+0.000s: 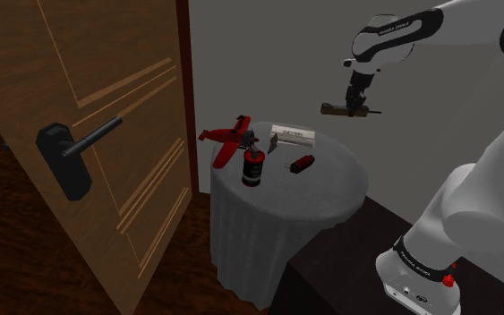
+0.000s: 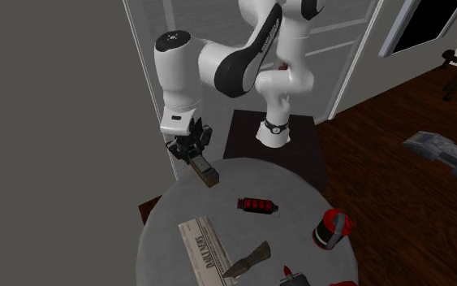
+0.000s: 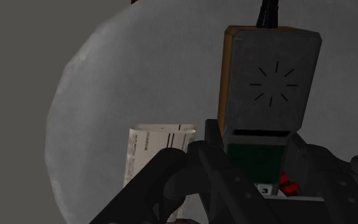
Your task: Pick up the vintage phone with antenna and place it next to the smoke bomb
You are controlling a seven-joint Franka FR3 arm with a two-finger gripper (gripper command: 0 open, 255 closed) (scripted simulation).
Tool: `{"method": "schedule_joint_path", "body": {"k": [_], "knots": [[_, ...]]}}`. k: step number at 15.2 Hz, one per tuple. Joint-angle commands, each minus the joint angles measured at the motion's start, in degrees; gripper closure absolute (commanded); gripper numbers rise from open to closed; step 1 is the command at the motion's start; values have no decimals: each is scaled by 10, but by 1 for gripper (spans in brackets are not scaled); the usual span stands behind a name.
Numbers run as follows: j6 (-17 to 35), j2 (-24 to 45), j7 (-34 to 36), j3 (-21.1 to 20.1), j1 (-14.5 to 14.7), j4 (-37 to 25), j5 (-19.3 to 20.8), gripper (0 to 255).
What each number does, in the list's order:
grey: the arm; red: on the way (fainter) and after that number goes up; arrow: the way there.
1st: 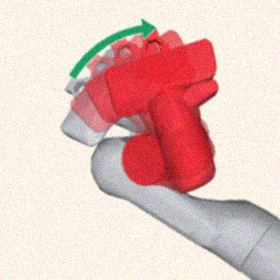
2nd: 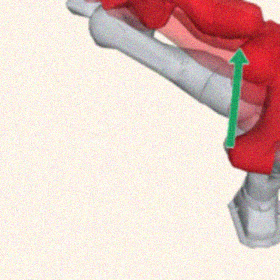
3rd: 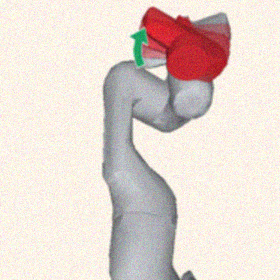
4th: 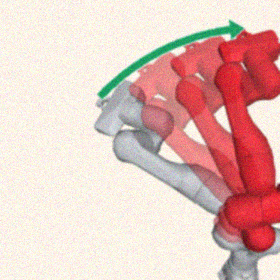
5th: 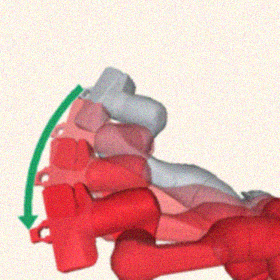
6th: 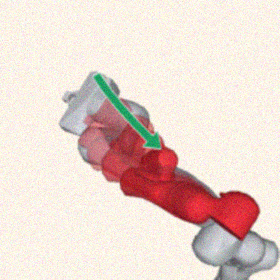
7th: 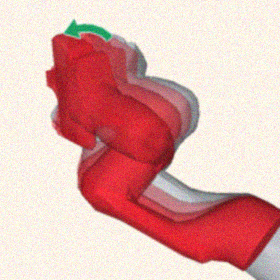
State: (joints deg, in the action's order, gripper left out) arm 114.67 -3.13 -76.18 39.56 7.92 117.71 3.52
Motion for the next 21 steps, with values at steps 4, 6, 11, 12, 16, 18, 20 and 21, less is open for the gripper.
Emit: {"method": "schedule_joint_path", "body": {"k": [4, 6, 11, 12, 16, 18, 20, 21], "knots": [[-8, 1, 71, -38, 33, -6, -3, 255], [-9, 7, 95, -52, 46, -12, -8, 255], [-14, 33, 151, -84, 77, -37, -25, 255], [-16, 39, 161, -90, 83, -44, -29, 255], [-24, 71, 200, -112, 105, -80, -46, 255], [-29, 90, 219, -123, 116, -101, -55, 255], [-36, 110, 236, -133, 126, -126, -64, 255], [-39, 121, 245, -138, 131, -140, -68, 255]]}}
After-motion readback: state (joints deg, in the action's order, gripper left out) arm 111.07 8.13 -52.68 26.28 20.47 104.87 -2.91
